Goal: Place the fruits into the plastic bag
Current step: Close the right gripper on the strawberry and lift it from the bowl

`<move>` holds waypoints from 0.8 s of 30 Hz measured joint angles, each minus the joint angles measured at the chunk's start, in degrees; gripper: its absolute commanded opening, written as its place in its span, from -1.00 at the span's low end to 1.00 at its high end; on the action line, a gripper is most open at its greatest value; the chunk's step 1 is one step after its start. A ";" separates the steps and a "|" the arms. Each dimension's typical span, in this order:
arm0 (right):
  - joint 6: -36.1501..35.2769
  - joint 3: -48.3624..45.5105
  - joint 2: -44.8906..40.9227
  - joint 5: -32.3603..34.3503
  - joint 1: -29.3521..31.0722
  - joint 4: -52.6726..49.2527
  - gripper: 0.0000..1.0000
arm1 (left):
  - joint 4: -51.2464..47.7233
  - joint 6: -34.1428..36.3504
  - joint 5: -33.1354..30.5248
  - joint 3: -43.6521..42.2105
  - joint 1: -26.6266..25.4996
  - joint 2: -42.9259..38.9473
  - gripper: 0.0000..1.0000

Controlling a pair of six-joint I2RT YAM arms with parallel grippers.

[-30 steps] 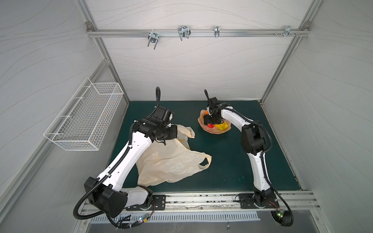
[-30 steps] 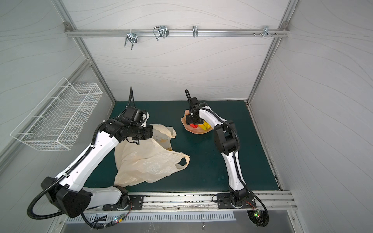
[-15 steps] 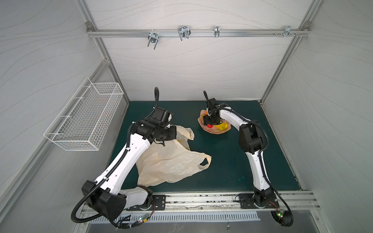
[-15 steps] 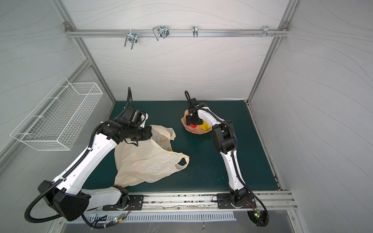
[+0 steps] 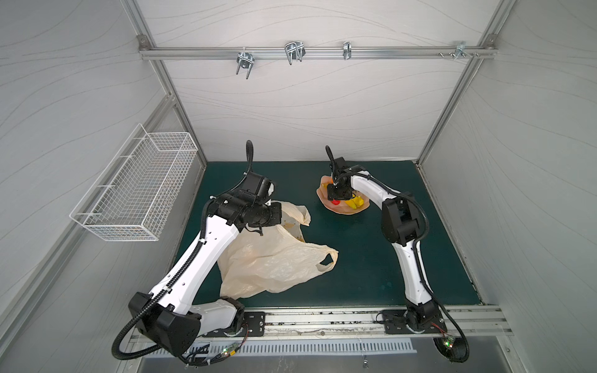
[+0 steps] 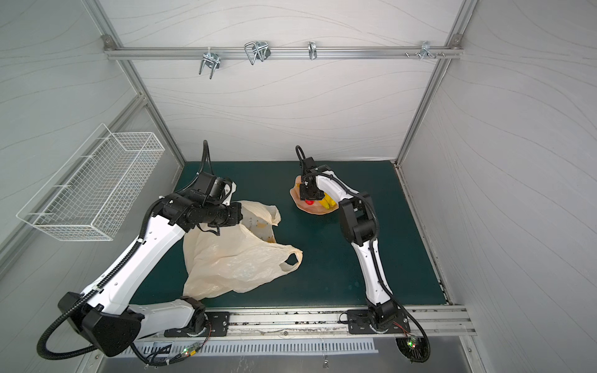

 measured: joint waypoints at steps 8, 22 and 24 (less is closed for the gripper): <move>0.57 -3.26 -2.16 0.55 0.00 1.01 -0.33 | 0.13 -0.20 0.42 0.02 0.00 0.07 -1.00; 3.58 -10.56 -13.35 -2.32 0.02 3.13 -0.45 | 0.37 -0.09 1.03 0.02 0.00 2.08 -1.00; 4.07 -12.48 -15.54 -2.78 0.09 3.78 -0.45 | 0.68 0.07 1.07 0.02 0.00 2.21 -1.00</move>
